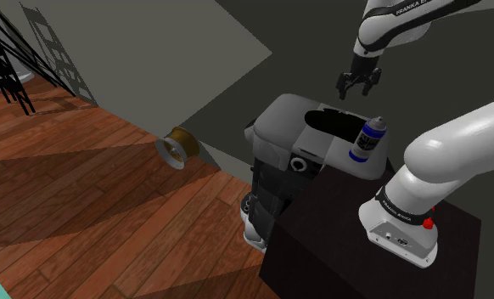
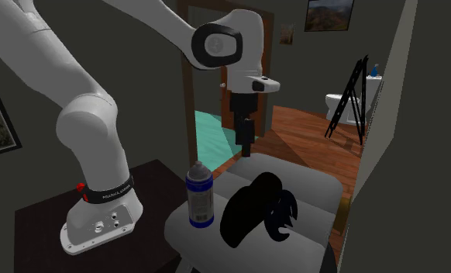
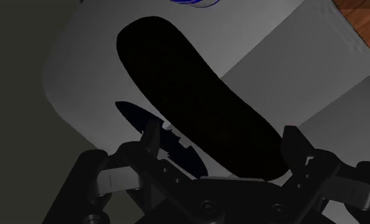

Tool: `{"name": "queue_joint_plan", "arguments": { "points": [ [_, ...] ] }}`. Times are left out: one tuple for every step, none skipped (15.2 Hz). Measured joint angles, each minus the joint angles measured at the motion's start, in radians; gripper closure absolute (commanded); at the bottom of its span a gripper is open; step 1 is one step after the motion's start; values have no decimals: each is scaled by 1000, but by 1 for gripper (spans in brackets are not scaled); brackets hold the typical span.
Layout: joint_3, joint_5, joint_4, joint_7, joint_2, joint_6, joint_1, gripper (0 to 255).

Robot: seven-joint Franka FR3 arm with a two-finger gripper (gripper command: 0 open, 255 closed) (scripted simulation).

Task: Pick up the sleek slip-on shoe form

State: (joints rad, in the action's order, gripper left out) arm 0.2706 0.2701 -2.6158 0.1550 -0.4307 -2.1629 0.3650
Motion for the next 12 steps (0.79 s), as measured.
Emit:
{"name": "queue_joint_plan", "arguments": {
  "points": [
    [14,7,-11,11,18,-26,17,0],
    [26,12,-19,24,33,-46,32,0],
    [43,18,-26,33,55,-73,49,0],
    [55,22,-33,46,74,-96,63,0],
    [70,28,-34,53,84,-104,81,0],
    [82,33,-42,64,94,-120,97,0],
    [96,36,-49,76,120,-149,110,0],
    [110,40,-56,87,140,-174,125,0],
    [131,43,-51,85,160,-187,144,0],
    [138,40,-50,93,182,-206,148,0],
    [144,39,-56,98,199,-228,151,0],
    [149,37,-56,97,219,-247,152,0]
  ]
}}
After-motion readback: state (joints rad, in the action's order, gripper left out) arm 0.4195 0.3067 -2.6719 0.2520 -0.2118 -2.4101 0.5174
